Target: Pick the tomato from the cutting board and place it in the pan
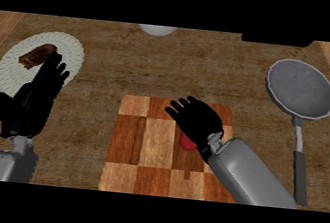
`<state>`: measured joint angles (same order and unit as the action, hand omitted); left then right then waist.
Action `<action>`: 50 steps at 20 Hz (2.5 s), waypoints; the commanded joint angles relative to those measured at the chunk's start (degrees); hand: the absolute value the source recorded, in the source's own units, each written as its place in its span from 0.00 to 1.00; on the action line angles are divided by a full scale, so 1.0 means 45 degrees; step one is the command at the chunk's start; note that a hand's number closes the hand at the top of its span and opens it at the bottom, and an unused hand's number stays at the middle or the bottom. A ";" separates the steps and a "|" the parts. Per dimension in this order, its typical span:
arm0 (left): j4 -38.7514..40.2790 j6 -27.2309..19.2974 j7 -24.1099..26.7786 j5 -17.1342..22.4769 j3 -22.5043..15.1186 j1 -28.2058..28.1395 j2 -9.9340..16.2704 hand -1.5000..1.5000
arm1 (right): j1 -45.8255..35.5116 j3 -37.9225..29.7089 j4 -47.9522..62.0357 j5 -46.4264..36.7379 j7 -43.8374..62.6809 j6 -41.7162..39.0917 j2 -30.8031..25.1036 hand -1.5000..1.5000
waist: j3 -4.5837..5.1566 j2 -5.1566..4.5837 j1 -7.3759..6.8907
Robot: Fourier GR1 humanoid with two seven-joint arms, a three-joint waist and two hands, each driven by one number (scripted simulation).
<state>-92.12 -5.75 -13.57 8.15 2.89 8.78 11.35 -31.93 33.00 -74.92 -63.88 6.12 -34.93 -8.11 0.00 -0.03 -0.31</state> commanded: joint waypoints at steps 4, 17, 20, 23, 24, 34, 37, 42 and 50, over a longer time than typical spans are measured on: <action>-0.0281 -0.0338 -0.0503 -0.0553 -0.0171 -0.0005 -0.0403 0.50 | 0.0134 -0.0881 0.0915 -0.0674 -0.1468 0.0777 -0.0138 0.00 | -0.0001 0.0003 0.0024; 0.0007 0.0547 -0.0034 -0.0128 0.0534 -0.0009 -0.0225 0.50 | -0.0035 -0.0724 0.4041 -0.1887 -0.2729 0.2602 0.1689 1.00 | -0.0002 0.0002 -0.0030; 0.0196 0.0662 0.0346 -0.0122 0.0624 -0.0164 -0.0336 0.50 | -0.0396 -0.1345 0.3756 -0.1851 -0.3316 0.2810 0.1529 1.00 | 0.0000 0.0005 0.0006; 0.0174 0.0529 0.0187 -0.0353 0.0597 0.0037 -0.0301 0.50 | -0.0507 -0.1486 0.5166 -0.1686 -0.4079 0.4076 0.1143 1.00 | -0.0002 -0.0013 -0.0025; -0.0701 0.0526 -0.0571 -0.0254 0.0459 -0.0182 -0.0309 0.50 | -0.1001 -0.1561 0.5377 -0.1851 -0.3898 0.3685 0.1716 1.00 | -0.0003 -0.0001 -0.0044; 0.0284 0.0531 0.0164 -0.0380 0.0711 0.0065 -0.0421 0.50 | -0.0329 -0.4127 0.4164 -0.0889 0.0200 0.4547 0.1794 1.00 | 0.0003 0.0046 0.0227; 0.0114 0.0632 0.0286 -0.0448 0.0567 -0.0130 -0.0424 0.50 | -0.0635 -0.6164 0.4716 -0.0286 0.3470 0.5523 0.1798 1.00 | -0.0009 -0.0043 0.0039; 0.0419 0.0382 -0.0072 -0.0642 0.0361 0.0412 -0.0611 0.50 | -0.2561 -0.5409 0.3620 -0.2258 0.6990 0.7021 0.1800 1.00 | 0.0014 0.0045 0.0033; 0.0264 0.0833 -0.0111 -0.0246 0.1028 0.0316 0.0007 0.50 | -0.3705 -0.4970 0.1331 -0.3833 0.8618 0.6239 0.1641 1.00 | 0.0005 0.0043 0.0081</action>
<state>-91.38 -3.40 -13.62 5.64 5.35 9.20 9.40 -46.61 10.87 -64.61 -79.05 41.50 -5.45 -0.29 0.04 0.24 -0.09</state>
